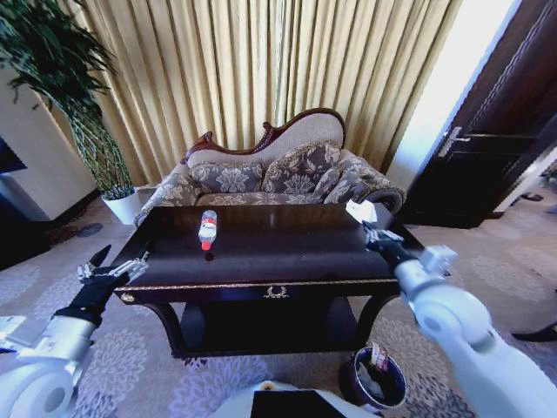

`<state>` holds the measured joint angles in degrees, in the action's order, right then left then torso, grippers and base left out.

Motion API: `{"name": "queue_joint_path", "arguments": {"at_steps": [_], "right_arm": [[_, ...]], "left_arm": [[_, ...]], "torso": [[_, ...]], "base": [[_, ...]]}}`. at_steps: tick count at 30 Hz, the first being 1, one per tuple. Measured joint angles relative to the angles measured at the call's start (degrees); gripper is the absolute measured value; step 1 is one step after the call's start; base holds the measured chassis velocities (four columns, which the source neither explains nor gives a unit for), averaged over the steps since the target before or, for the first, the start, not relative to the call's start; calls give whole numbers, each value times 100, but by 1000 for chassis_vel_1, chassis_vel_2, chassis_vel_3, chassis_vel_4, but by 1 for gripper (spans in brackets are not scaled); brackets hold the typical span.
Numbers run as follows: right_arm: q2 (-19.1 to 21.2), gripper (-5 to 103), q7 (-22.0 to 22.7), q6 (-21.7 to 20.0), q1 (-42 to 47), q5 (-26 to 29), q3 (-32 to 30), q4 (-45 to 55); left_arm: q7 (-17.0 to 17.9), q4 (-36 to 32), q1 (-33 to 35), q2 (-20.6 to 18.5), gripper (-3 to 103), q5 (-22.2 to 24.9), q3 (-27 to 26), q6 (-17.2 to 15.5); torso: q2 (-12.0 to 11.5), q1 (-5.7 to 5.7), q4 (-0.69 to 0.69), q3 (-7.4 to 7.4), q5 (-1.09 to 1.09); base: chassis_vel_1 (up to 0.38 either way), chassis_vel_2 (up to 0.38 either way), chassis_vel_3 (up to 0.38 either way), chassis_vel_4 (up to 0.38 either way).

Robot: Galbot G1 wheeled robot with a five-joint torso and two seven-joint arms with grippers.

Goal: Move to the front of the table and place the trash on the table into the trash bin.

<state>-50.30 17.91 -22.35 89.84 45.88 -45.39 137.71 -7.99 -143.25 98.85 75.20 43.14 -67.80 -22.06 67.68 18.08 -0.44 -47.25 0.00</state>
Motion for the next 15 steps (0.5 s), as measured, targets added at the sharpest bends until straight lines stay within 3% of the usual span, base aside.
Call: {"name": "queue_joint_path", "arguments": {"at_steps": [15], "right_arm": [[-227,0,24,60,311,-296,-154,467]], "left_arm": [[-114,0,0,23,100,78,-33,-61]], "torso": [[-1,1,2,-1,0]], "base": [[0,0,0,0]]}}
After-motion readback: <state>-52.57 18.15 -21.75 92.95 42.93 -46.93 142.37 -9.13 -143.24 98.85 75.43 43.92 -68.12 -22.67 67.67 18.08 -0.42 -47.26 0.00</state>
